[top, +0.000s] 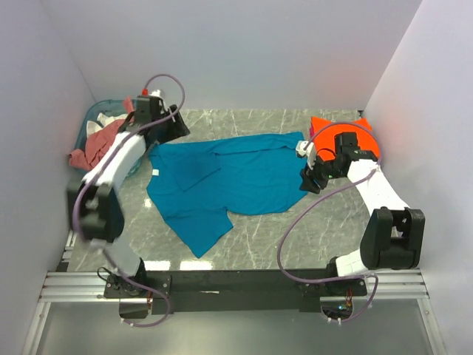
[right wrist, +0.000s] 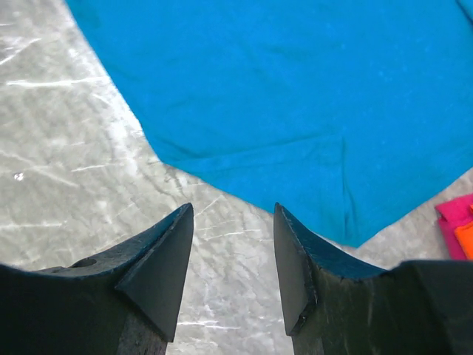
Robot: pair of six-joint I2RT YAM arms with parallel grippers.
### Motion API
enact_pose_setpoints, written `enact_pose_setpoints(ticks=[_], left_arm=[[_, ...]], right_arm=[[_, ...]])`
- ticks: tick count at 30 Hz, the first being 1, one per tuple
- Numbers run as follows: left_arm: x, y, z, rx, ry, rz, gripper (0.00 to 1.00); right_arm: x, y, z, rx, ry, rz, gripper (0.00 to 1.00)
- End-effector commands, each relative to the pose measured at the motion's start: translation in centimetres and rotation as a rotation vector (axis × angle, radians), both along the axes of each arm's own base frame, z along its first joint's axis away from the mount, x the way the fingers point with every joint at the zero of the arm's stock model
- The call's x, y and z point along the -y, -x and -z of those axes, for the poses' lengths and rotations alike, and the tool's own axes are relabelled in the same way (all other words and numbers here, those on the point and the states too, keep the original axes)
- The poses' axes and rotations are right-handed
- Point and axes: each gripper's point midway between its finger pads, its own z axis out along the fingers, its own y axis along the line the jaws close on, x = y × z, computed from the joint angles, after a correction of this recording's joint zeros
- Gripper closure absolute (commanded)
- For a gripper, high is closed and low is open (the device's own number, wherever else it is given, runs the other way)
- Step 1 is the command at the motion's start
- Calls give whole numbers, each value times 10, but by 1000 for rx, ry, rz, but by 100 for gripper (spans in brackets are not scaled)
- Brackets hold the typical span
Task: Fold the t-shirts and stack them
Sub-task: Fold the tshirt
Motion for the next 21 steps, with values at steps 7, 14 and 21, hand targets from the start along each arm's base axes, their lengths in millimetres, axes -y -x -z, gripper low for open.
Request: enact_pose_setpoints(ticks=[7, 14, 21], left_arm=[[-18, 107, -109, 424, -60, 68, 16], [-33, 179, -65, 289, 87, -22, 1], [-19, 234, -17, -5, 331, -183, 14]], right_arm=[[-65, 67, -21, 105, -212, -423, 41], [-145, 105, -3, 200, -87, -656, 41], [-238, 115, -8, 416, -4, -753, 41]])
